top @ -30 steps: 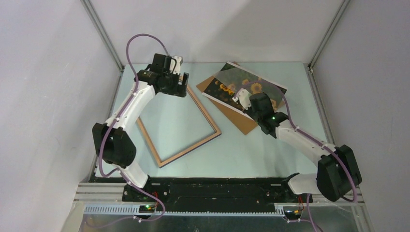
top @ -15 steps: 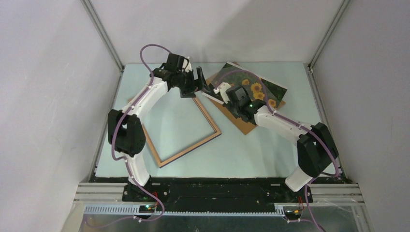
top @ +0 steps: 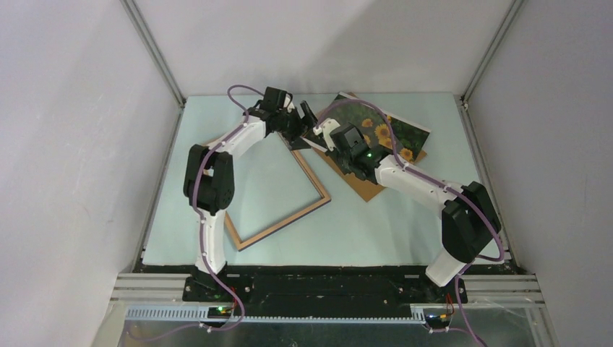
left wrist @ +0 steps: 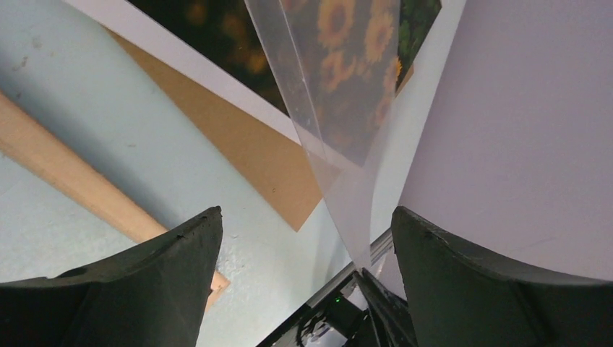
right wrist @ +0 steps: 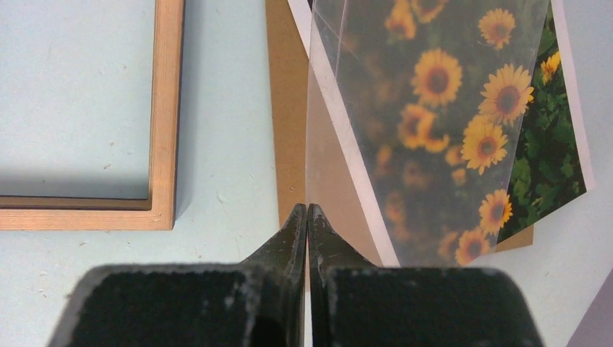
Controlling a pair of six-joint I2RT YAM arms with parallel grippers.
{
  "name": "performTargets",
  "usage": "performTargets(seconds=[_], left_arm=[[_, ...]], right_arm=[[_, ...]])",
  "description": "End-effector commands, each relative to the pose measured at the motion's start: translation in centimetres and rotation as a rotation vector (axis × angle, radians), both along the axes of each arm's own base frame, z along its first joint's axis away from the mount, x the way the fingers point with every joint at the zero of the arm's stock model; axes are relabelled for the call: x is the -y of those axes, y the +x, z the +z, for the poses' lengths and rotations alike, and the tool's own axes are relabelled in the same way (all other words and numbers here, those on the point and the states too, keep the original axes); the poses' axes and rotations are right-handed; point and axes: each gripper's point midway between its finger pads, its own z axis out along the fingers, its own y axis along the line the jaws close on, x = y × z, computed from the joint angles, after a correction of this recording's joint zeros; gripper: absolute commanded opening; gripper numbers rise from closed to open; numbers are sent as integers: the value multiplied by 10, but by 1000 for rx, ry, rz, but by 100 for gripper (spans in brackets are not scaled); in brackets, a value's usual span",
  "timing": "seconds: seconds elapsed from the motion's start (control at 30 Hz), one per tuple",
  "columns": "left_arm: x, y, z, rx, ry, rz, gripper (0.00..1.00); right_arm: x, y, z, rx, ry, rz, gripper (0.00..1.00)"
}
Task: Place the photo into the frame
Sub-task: Pick up the photo frame item at the center of the board.
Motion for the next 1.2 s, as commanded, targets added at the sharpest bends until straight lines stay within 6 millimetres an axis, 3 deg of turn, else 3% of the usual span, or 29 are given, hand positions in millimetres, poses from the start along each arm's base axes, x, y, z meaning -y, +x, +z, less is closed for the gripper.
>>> performTargets(seconds=[0.0, 0.23, 0.6, 0.93, 1.17], left_arm=[[21, 16, 31, 40, -130, 25, 90], [43, 23, 21, 11, -171, 44, 81], [63, 7, 9, -43, -287, 72, 52], [63, -3, 0, -50, -265, 69, 38], [63, -2, 1, -46, -269, 64, 16]], right_arm=[[-14, 3, 20, 22, 61, -3, 0], [-23, -1, 26, 30, 66, 12, 0], [-24, -2, 27, 37, 62, 3, 0], [-25, -4, 26, 35, 56, 4, 0], [-26, -6, 27, 39, 54, 5, 0]])
